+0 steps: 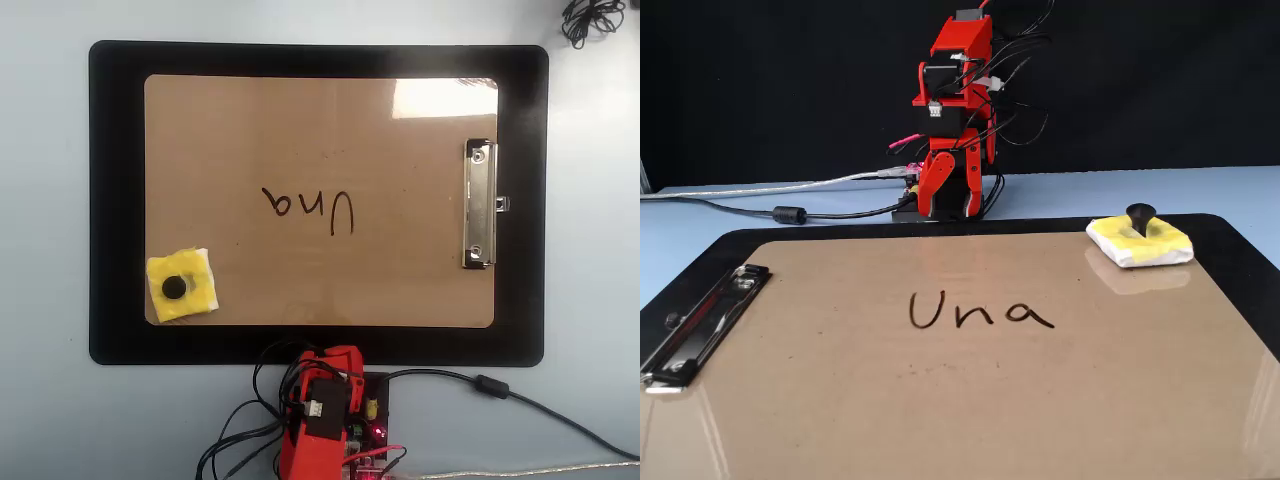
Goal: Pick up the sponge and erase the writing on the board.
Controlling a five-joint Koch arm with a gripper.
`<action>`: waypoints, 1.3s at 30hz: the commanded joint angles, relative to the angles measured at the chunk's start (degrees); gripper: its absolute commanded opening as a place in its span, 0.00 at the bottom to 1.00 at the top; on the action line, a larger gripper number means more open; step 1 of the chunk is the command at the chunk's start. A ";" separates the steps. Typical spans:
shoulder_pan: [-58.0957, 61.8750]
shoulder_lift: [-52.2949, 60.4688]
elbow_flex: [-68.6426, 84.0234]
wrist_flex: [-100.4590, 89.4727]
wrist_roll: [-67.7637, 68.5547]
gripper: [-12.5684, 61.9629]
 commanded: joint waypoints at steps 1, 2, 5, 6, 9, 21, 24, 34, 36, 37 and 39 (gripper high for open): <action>0.44 3.25 -3.69 8.44 2.90 0.63; 0.35 3.25 -5.98 8.44 2.99 0.63; -0.09 3.25 -10.46 7.91 2.81 0.63; -0.35 3.25 -11.60 7.47 2.72 0.63; -0.53 3.25 -14.50 5.19 2.64 0.62; -53.17 3.43 -13.71 -44.74 -29.79 0.60; -60.73 3.34 -4.39 -70.75 -32.70 0.60; -67.24 -8.61 8.79 -99.76 -32.61 0.60; -67.59 -11.69 8.79 -100.28 -32.52 0.60; -67.68 -12.83 8.79 -100.72 -32.52 0.60; -68.29 -15.03 8.70 -101.78 -31.99 0.60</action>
